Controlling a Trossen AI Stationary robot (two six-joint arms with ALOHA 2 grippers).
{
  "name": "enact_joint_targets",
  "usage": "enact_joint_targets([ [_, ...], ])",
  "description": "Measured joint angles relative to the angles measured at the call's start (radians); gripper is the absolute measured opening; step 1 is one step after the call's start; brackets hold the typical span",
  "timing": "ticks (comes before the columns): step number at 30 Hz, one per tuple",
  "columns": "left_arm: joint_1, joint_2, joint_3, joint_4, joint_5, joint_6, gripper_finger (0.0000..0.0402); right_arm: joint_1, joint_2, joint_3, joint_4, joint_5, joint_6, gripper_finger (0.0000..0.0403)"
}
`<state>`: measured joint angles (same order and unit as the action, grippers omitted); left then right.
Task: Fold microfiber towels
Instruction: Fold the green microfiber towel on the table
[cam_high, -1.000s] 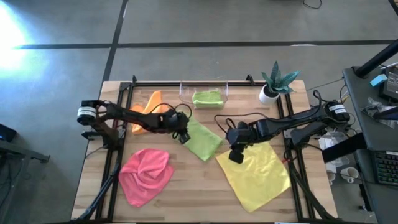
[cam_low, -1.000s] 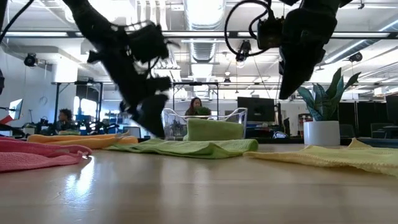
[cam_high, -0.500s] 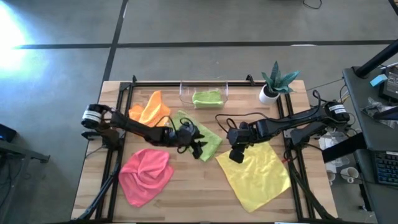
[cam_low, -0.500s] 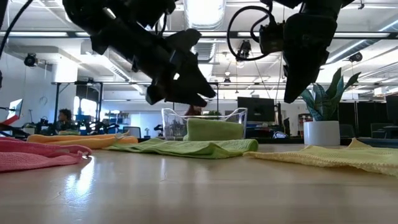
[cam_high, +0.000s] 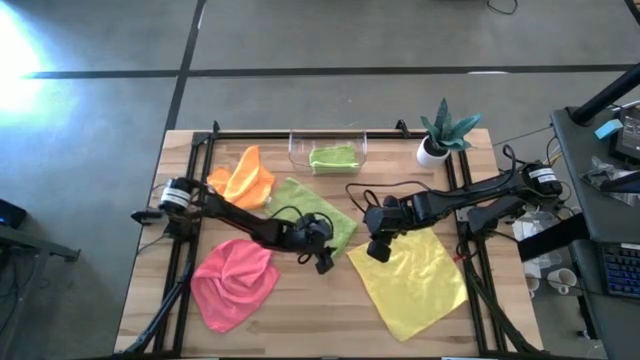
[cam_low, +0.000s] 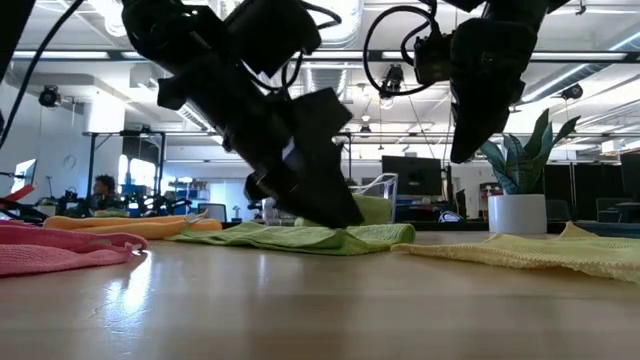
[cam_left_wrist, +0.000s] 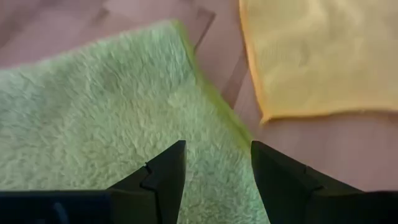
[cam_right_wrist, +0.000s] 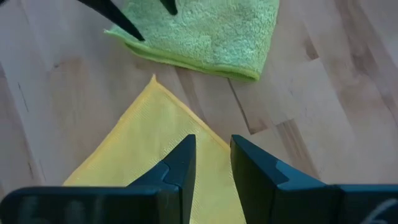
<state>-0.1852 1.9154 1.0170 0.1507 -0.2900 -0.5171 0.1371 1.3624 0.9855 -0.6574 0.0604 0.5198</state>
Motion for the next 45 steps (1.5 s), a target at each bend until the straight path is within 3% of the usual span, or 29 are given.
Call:
enact_joint_targets([
  [3, 0.000, 0.005, 0.009, -0.077, 0.062, 0.021, 0.0166, 0.000, 0.000, 0.000, 0.013, 0.028, 0.000, 0.0091],
  [8, -0.028, -0.003, 0.033, -0.202, 0.196, 0.213, 0.0166, 0.000, 0.000, -0.001, 0.022, 0.050, -0.006, 0.0091],
  [16, -0.117, -0.007, 0.043, -0.507, 0.249, 0.572, 0.0166, 0.000, 0.000, -0.002, 0.067, 0.071, -0.015, 0.0091],
  [19, -0.138, -0.027, 0.042, -0.575, 0.249, 0.638, 0.0166, 0.004, 0.000, -0.002, 0.098, 0.064, -0.066, 0.0091],
  [24, -0.152, -0.128, 0.032, -0.636, 0.224, 0.541, 0.0166, 0.014, 0.000, -0.003, 0.147, -0.014, -0.208, 0.0095],
  [30, -0.175, -0.268, 0.031, -0.683, 0.168, 0.444, 0.0166, 0.025, 0.002, -0.004, 0.261, -0.044, -0.316, 0.0126],
  [39, -0.237, -0.203, 0.020, -0.671, 0.177, 0.314, 0.0166, 0.029, 0.111, -0.004, 0.427, -0.111, -0.424, 0.0132],
  [45, -0.269, -0.150, 0.030, -0.651, 0.179, 0.312, 0.0166, 0.029, 0.202, 0.021, 0.438, -0.114, -0.460, 0.0132],
])
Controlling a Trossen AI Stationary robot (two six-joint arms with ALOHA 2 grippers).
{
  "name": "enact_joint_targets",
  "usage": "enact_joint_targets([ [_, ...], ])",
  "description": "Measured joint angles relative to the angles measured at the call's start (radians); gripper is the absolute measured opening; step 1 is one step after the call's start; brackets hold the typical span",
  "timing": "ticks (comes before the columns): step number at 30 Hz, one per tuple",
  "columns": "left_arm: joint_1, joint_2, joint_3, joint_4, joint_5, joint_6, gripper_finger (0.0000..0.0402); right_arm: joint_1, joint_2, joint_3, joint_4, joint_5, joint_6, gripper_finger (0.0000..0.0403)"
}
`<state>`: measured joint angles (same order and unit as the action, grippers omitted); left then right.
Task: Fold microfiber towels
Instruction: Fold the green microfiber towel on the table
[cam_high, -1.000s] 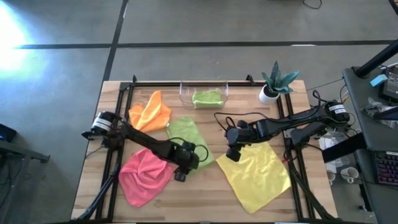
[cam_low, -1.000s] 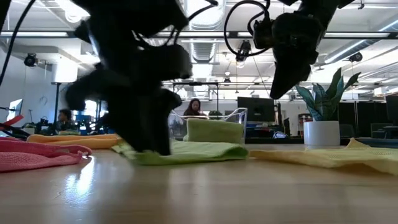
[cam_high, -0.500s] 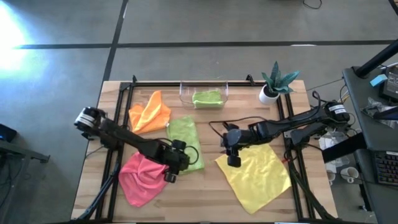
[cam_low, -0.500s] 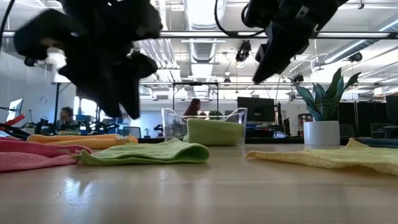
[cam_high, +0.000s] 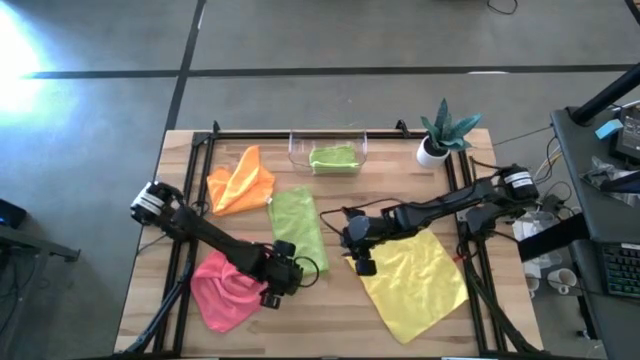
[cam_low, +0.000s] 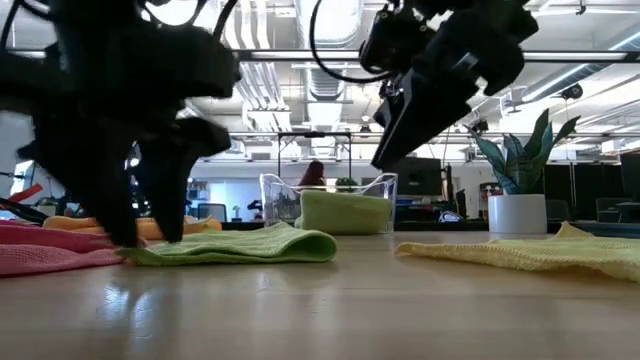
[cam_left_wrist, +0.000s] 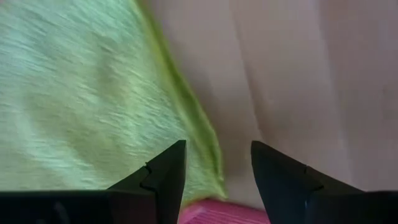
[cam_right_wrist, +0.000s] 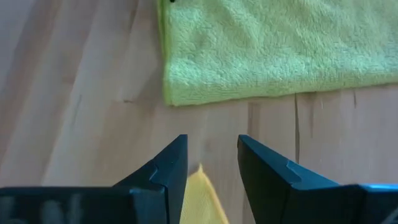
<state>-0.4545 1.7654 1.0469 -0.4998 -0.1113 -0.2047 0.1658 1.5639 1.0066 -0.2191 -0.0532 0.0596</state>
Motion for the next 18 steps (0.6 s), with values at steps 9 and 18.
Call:
enact_joint_targets([
  [9, -0.001, 0.040, -0.002, -0.005, -0.060, -0.114, 0.0166, 0.001, 0.138, 0.067, 0.061, -0.061, -0.140, 0.0132],
  [18, 0.001, 0.039, -0.006, 0.000, -0.108, -0.130, 0.0066, 0.007, 0.263, 0.183, 0.069, -0.115, -0.256, 0.0132],
])
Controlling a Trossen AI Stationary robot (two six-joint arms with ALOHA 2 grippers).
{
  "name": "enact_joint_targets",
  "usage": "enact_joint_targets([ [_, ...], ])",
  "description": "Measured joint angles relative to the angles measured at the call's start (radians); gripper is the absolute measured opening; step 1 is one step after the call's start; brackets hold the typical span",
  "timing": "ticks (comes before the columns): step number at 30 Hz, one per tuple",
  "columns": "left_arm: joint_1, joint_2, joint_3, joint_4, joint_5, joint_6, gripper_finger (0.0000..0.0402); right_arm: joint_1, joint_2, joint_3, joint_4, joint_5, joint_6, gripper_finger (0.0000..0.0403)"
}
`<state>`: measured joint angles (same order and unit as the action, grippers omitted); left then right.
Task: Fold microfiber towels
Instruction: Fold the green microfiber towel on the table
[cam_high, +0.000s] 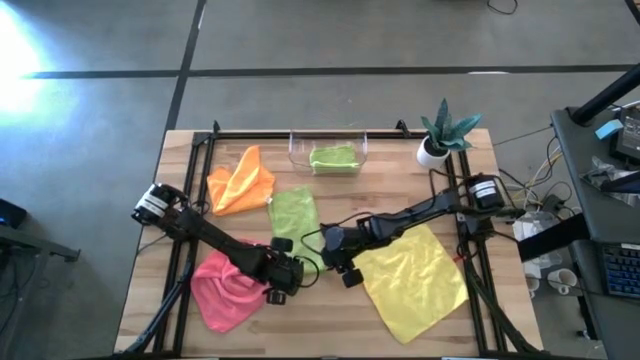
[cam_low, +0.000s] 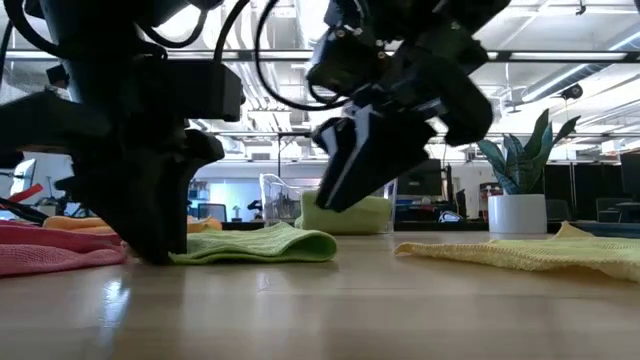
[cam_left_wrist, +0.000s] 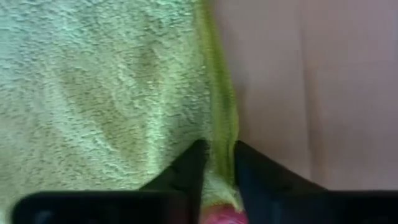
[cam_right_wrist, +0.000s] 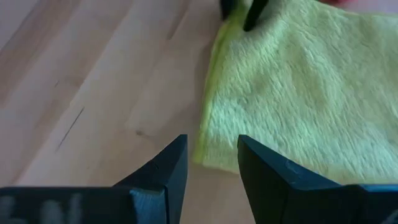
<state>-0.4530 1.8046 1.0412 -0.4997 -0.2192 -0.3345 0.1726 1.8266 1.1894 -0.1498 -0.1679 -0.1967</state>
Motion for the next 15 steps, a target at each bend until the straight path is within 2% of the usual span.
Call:
enact_joint_targets([
  [2, 0.000, 0.000, 0.000, -0.002, -0.010, 0.000, 0.0026, 0.000, 0.020, 0.016, -0.003, -0.005, -0.006, 0.0132],
  [4, 0.000, -0.001, -0.001, -0.001, -0.010, 0.000, 0.0008, 0.000, 0.037, 0.026, 0.000, -0.032, -0.008, 0.0132],
  [15, 0.002, -0.001, 0.012, 0.059, 0.001, -0.002, 0.0001, 0.000, 0.108, 0.027, 0.004, -0.044, -0.017, 0.0132],
])
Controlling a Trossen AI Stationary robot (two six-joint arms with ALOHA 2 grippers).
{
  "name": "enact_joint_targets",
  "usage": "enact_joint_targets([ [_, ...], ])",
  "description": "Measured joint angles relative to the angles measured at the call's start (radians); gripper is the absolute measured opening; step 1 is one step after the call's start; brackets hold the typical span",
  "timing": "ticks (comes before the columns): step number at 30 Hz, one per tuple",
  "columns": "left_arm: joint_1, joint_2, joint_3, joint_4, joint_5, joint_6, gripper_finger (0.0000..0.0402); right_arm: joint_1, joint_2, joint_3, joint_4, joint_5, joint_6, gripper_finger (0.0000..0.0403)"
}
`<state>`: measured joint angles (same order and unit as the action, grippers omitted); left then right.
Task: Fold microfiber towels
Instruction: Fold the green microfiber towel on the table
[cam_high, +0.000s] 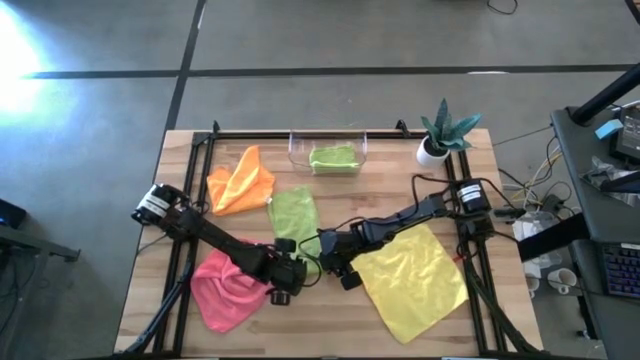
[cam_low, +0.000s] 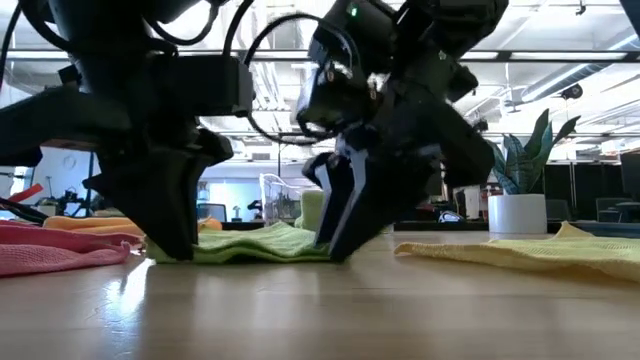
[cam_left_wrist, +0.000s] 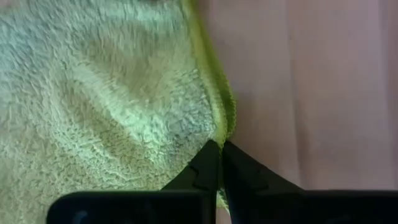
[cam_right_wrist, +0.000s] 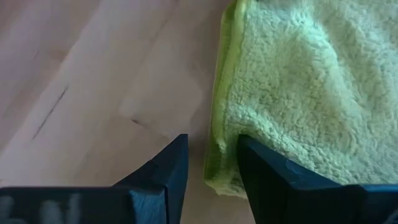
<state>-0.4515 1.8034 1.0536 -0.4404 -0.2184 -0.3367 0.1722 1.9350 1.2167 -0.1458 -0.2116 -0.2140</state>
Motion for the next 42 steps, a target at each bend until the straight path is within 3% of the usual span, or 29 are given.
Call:
enact_joint_targets([
  [9, 0.000, -0.004, 0.006, 0.013, 0.000, -0.001, 0.0001, 0.010, 0.052, 0.003, -0.005, 0.105, 0.032, 0.0119],
  [17, 0.000, -0.005, 0.008, 0.013, 0.000, 0.002, 0.0000, 0.004, 0.051, 0.003, -0.001, 0.119, 0.074, 0.0016],
  [27, 0.003, -0.085, 0.025, 0.002, 0.030, 0.002, 0.0000, 0.019, -0.078, -0.005, -0.138, 0.133, 0.226, 0.0009],
  [35, 0.003, -0.145, 0.109, -0.080, 0.097, 0.002, 0.0000, 0.071, -0.188, 0.009, -0.230, 0.124, 0.383, 0.0008],
  [42, -0.006, -0.149, 0.184, -0.225, 0.127, -0.050, 0.0000, 0.157, -0.212, 0.135, -0.355, 0.138, 0.474, 0.0008],
])
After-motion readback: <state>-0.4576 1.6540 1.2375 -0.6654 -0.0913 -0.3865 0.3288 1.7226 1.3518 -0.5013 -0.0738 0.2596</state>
